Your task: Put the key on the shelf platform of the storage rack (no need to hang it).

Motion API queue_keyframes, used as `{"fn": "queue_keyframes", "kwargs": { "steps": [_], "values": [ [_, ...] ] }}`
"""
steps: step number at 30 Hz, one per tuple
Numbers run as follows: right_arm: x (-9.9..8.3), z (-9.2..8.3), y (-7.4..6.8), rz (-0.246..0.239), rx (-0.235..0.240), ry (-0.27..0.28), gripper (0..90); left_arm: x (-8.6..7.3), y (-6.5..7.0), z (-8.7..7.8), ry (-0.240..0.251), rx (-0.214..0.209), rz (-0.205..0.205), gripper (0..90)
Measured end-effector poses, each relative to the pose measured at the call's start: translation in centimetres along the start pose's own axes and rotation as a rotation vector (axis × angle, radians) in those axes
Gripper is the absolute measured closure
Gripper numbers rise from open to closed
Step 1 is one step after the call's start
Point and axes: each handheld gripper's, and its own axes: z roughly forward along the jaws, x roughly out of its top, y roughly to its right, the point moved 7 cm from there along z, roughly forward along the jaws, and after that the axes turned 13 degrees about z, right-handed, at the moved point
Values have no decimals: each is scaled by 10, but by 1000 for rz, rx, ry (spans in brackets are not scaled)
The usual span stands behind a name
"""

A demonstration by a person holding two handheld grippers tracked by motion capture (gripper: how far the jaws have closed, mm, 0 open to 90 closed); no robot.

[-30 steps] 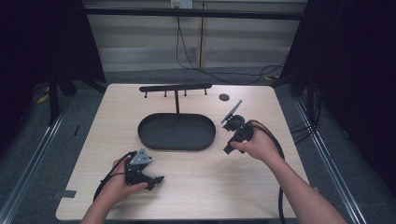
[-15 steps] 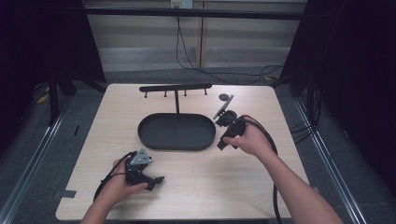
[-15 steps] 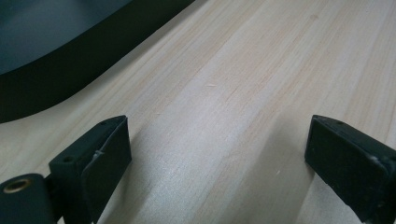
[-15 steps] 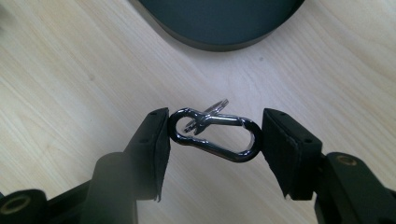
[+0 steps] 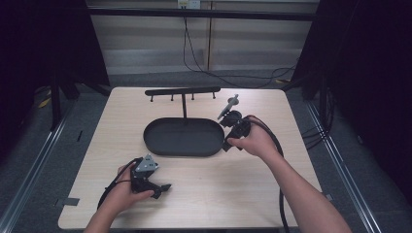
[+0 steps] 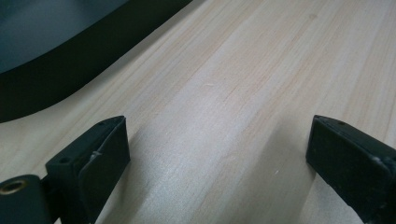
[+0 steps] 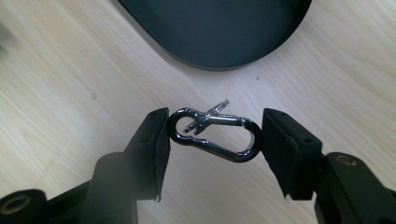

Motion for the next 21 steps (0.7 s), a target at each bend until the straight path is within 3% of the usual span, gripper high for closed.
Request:
{"fn": "queue_keyframes", "kwargs": {
  "steps": [8, 21],
  "values": [
    [8, 0, -5, -25, -9, 5, 439, 0, 0, 0, 0, 0, 0, 59],
    [21, 5, -14, -27, 5, 17, 439, 0, 0, 0, 1, 1, -1, 59]
  ]
}}
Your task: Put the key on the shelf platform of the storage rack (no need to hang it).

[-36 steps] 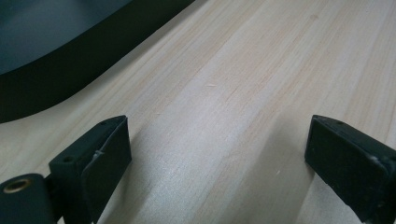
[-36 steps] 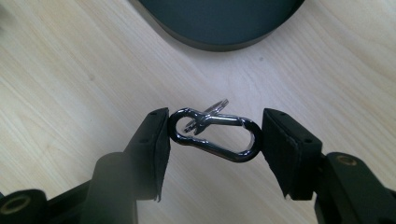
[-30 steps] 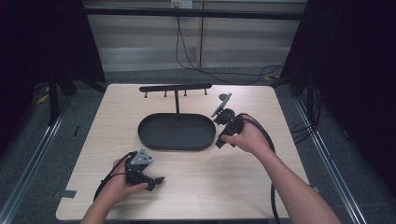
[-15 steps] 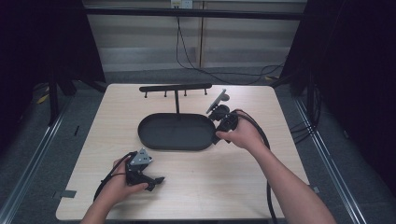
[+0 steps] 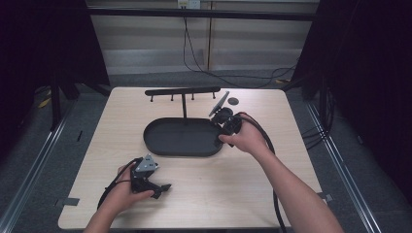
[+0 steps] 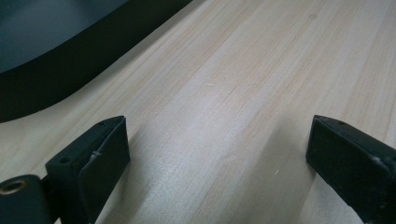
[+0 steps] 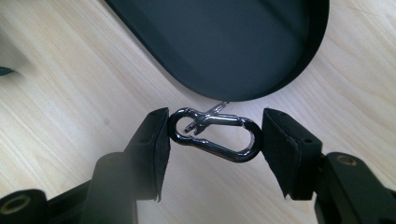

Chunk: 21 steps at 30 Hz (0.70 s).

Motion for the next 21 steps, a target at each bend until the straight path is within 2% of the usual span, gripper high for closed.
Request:
{"fn": "queue_keyframes", "kwargs": {
  "steps": [11, 21],
  "values": [
    [15, 5, -7, -27, -14, -10, 439, 0, 0, 0, -1, -1, 0, 59],
    [22, 14, -5, -12, -21, -14, 439, 0, 0, 0, -3, -1, 1, 59]
  ]
}}
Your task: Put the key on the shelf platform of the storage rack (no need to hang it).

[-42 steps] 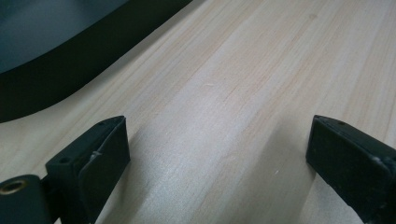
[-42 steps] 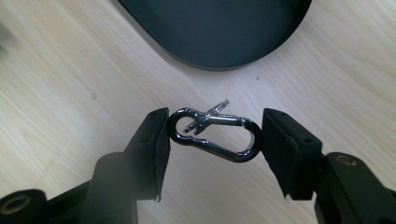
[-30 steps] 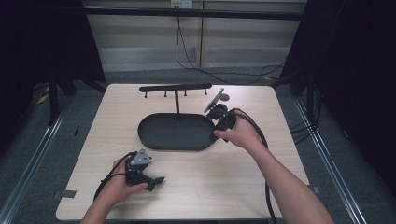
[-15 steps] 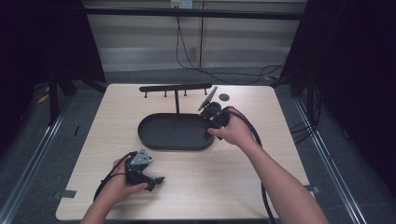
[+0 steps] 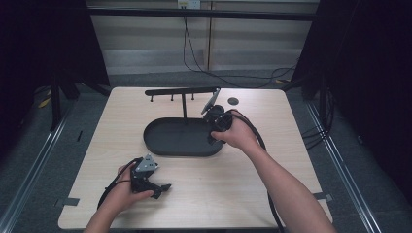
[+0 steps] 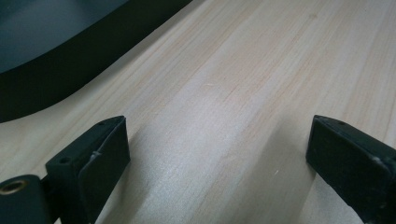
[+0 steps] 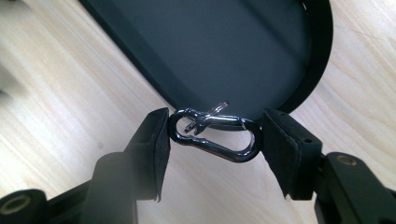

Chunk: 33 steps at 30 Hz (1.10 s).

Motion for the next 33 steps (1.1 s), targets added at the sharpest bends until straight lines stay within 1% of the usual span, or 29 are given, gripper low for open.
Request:
{"fn": "queue_keyframes", "kwargs": {
  "steps": [2, 5, 6, 7, 8, 13, 14, 15, 22, 24, 33],
  "values": [
    [2, 1, 1, 3, -2, 1, 439, 0, 0, 0, 1, 2, -1, 59],
    [3, 3, 4, 2, -19, -5, 439, 0, 0, 0, 0, 2, 0, 59],
    [5, 3, 4, 12, -18, 1, 439, 0, 0, 0, -3, -2, 1, 59],
    [6, 3, 5, 3, -18, 2, 439, 0, 0, 0, -3, -2, 1, 59],
    [6, 3, 5, 6, -20, -7, 439, 0, 0, 0, -2, -2, 0, 59],
    [11, 5, 4, 2, -19, 2, 439, 0, 0, 0, -3, -3, 1, 59],
    [12, 6, 5, -5, -22, 5, 439, 0, 0, 0, -3, -2, 1, 59],
    [13, 7, 5, -1, -26, 2, 439, 0, 0, 0, -3, -2, 1, 59],
    [18, 13, 5, -5, -22, -1, 439, 0, 0, 0, -3, -1, 2, 59],
    [21, 15, 4, 1, -18, -3, 439, 0, 0, 0, -3, -1, 2, 59],
    [25, 20, 3, -3, -21, -2, 439, 0, 0, 0, -3, -2, 1, 59]
  ]
}}
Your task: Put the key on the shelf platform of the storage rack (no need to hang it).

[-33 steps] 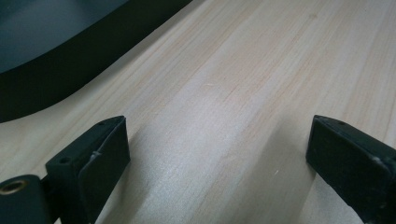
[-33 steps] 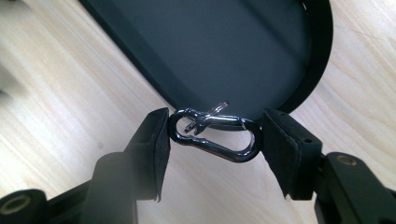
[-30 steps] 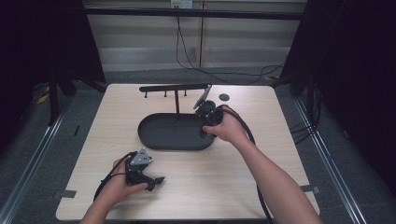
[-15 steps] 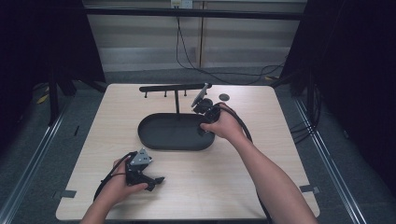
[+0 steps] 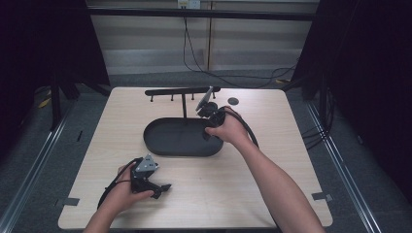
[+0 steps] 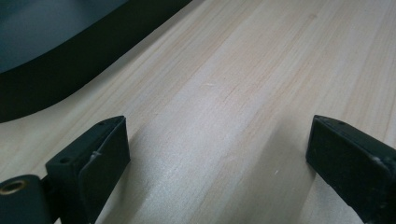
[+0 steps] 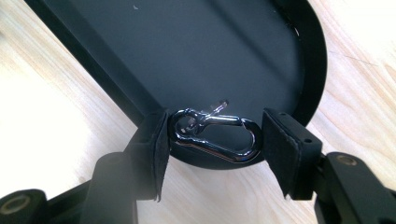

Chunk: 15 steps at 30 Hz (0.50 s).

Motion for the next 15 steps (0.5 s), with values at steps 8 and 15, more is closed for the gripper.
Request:
{"fn": "queue_keyframes", "kwargs": {
  "steps": [8, 15],
  "values": [
    [6, 7, 0, 9, 2, 7, 439, 0, 0, 0, 1, 1, 0, 59],
    [8, 13, 0, 12, -1, 11, 439, 0, 1, 0, 1, -7, -5, 59]
  ]
}}
